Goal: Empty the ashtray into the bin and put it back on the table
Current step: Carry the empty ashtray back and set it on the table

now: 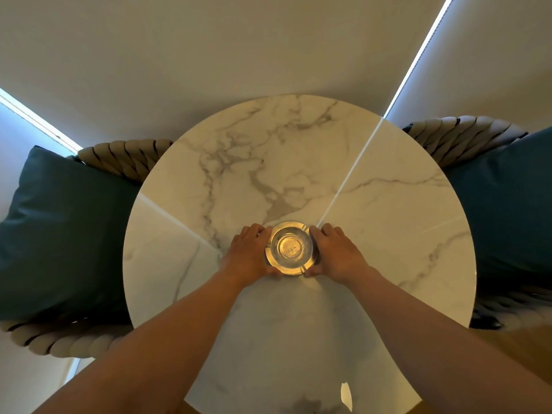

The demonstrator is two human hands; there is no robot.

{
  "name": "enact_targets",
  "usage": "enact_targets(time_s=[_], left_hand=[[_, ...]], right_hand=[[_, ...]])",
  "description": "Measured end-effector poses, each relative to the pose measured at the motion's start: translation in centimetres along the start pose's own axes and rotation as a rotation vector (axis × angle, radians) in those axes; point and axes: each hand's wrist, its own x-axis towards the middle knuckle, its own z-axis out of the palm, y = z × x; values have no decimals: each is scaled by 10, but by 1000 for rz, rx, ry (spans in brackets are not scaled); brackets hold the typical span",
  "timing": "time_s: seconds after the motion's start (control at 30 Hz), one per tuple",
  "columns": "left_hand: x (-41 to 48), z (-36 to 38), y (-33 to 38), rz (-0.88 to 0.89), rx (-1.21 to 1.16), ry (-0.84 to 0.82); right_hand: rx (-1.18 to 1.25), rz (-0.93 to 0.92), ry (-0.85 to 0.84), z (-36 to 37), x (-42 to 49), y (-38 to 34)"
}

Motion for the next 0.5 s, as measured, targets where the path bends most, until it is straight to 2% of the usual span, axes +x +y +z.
enact_targets(time_s=[0.5], left_hand=[[3,4,2,-56,-8,7]], right_hand=[[-31,-8,11,-3,4,2]])
